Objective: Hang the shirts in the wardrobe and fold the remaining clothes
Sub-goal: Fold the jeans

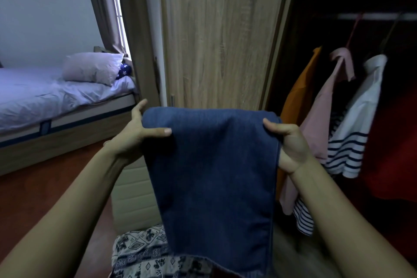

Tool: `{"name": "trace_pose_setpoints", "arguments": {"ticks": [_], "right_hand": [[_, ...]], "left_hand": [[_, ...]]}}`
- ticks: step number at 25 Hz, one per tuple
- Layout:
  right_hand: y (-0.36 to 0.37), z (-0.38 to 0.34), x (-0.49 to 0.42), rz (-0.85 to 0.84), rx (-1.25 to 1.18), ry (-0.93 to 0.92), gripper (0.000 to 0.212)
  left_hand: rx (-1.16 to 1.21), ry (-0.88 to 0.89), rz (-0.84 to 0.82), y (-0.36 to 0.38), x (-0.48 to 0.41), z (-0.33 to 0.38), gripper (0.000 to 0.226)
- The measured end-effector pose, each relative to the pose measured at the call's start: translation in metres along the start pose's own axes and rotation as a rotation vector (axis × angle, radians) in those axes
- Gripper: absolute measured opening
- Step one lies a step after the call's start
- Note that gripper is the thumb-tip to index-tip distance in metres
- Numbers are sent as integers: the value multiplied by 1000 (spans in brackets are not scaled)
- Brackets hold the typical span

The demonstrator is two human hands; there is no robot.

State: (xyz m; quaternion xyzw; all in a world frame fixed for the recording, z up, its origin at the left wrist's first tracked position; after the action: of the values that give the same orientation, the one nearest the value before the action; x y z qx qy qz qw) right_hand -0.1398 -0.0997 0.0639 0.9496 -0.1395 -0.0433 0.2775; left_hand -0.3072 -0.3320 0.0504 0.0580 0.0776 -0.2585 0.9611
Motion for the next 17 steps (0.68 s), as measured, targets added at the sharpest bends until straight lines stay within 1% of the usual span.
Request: {"name": "trace_pose_setpoints", "arguments": {"ticks": [1,2,4,5,6,8,9,11,12,14,16,17], "right_hand": [[0,-3,-3,26,-28,-11,27],[5,-6,-2,19,-54,-4,25],[12,-16,-4,20,-95,-33,26],[15,-20,-6,16,-90,-43,28],[18,-22,-7,4,-88,-49,31],[22,-27,-9,-2,-67,-62,37],[22,-32,-10,0,-56,-74,37],[22,-41,-12,-3,-26,-109,34],[23,-46,-12,-17,7,-138,32],[23,-57,-15,-36,105,-211,34],[15,-70,-22,11,280,-310,33],[7,-77,-25,78,421,-412,29]], "left_hand": [[-5,22,-9,1,-4,1,150],[-32,75,-59,2,-7,3,147],[-66,143,-79,0,-13,5,137],[-68,175,-67,1,-15,11,128],[-66,205,-44,2,-18,16,111],[-136,288,47,3,-22,24,67],[-152,338,103,3,-23,26,56],[-94,373,174,5,-21,32,60],[-58,377,165,8,-21,35,58],[-27,388,118,20,-21,43,45],[20,382,106,32,-19,51,52],[44,392,109,36,-18,54,54]]}}
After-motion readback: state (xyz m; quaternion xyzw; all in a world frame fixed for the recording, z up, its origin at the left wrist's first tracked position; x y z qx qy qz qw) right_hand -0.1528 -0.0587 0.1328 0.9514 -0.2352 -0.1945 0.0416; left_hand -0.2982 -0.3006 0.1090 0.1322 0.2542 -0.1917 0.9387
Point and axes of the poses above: each hand's wrist, its own x-axis away from the middle knuckle, its own y-axis out of the palm, z = x × y, the point moved 5 cm from there along -x, towards the middle knuckle, and after that the axes turned 5 degrees about z, right-handed, at the moved point
